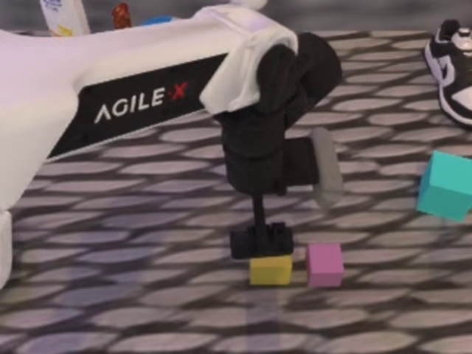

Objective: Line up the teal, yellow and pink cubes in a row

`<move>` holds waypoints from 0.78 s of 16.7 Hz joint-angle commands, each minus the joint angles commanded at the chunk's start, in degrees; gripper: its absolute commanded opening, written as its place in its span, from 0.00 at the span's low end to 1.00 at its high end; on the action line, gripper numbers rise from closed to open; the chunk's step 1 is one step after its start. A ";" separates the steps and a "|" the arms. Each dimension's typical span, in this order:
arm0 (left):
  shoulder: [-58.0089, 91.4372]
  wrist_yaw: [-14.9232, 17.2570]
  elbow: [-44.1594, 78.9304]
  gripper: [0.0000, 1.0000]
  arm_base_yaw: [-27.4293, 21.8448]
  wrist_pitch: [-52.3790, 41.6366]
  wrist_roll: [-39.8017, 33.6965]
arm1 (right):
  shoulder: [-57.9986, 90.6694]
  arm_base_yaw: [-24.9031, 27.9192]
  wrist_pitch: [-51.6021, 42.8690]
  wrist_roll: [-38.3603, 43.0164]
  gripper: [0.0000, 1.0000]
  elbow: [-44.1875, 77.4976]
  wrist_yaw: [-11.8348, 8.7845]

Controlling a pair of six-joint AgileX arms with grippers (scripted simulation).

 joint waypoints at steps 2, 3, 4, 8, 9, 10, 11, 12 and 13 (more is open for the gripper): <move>-5.20 -0.30 -4.56 1.00 2.65 3.04 -1.80 | 4.82 0.36 -3.25 -3.27 1.00 4.80 -0.06; -8.68 -0.47 -7.52 1.00 4.36 5.00 -3.00 | 8.27 0.56 -5.46 -5.47 1.00 8.13 -0.06; -12.74 -0.63 -10.93 1.00 6.29 7.23 -4.41 | 12.04 0.75 -7.80 -7.78 1.00 11.60 -0.04; -33.91 -1.14 -28.53 1.00 15.60 18.12 -11.59 | 32.50 1.63 -19.39 -18.99 1.00 28.02 0.16; -40.14 -1.23 -33.75 1.00 18.16 21.18 -13.68 | 38.50 1.88 -22.62 -22.05 1.00 32.34 0.22; -46.62 -1.30 -39.18 1.00 20.73 24.32 -15.83 | 45.19 2.17 -26.17 -25.39 1.00 37.00 0.29; -53.17 -1.36 -44.72 1.00 23.29 27.49 -18.01 | 51.57 2.44 -29.53 -28.53 1.00 41.36 0.35; -59.64 -1.40 -50.27 1.00 25.80 30.68 -20.20 | 57.97 2.72 -32.89 -31.66 1.00 45.68 0.42; -65.96 -1.43 -55.73 1.00 28.22 33.86 -22.36 | 64.72 3.01 -36.44 -34.95 1.00 50.22 0.49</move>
